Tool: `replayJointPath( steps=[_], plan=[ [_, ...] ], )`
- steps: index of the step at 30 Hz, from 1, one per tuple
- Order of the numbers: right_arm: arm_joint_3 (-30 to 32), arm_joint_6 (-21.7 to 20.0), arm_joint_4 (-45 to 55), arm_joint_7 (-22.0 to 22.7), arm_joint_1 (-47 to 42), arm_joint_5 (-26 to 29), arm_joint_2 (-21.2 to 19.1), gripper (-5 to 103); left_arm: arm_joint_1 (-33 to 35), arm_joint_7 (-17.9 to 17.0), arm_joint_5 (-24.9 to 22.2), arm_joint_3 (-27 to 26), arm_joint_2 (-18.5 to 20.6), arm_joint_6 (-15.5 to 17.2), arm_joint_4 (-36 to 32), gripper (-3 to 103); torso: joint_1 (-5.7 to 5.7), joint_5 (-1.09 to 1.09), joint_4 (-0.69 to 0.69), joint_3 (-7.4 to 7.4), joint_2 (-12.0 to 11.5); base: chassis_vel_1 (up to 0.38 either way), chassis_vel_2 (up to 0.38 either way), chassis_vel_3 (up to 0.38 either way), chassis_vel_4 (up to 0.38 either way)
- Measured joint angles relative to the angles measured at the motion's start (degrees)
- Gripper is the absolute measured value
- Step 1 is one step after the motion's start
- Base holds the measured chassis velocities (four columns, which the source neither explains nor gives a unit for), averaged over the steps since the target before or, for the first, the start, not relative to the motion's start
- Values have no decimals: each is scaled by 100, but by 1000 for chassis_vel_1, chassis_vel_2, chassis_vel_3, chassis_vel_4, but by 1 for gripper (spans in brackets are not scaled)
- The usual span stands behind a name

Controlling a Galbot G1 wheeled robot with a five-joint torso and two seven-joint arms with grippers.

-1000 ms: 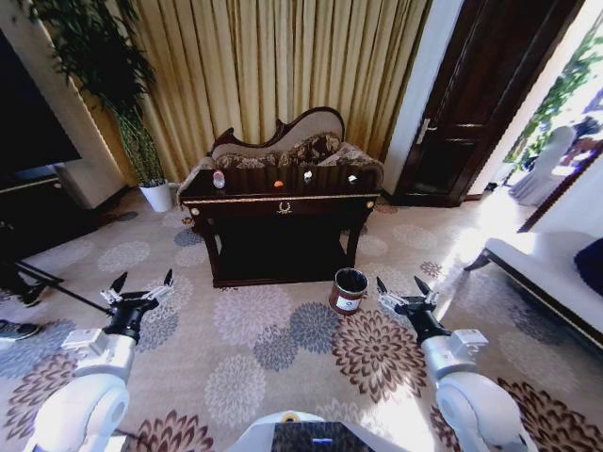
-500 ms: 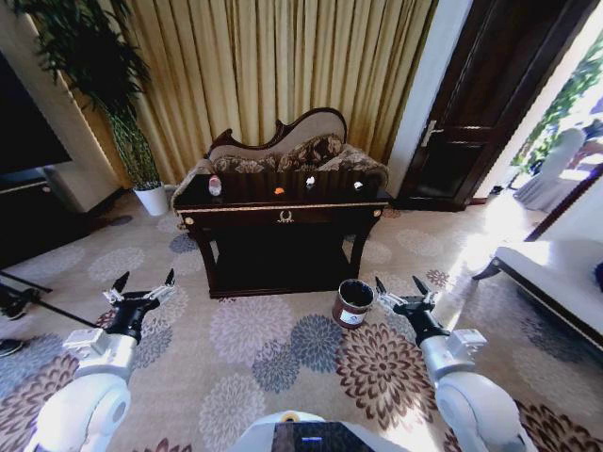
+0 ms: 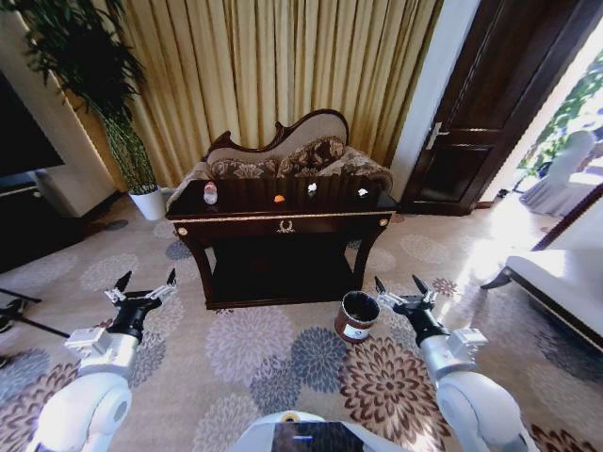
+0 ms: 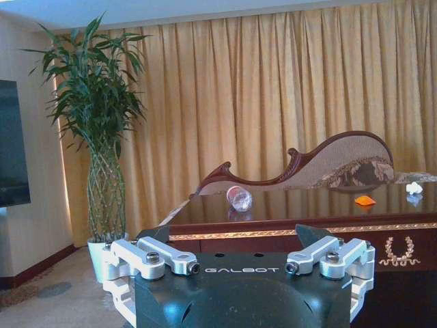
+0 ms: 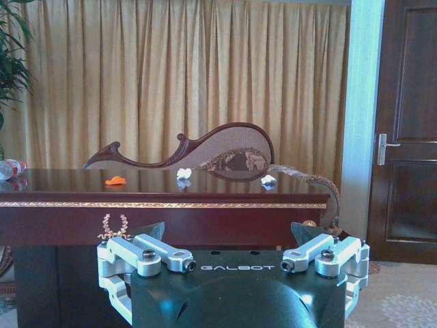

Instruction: Move to the front of the table and place the trash on the table into the trash bin.

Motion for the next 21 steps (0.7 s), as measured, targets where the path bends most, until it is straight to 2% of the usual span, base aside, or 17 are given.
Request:
replayJointPath(
  steps=[21],
  plan=[
    [-13, -112, 153, 31, 78, 107, -27, 100, -1, 4, -66, -82, 79, 61, -105, 100, 0, 0, -1, 0, 0, -125, 127, 127, -138]
  ],
)
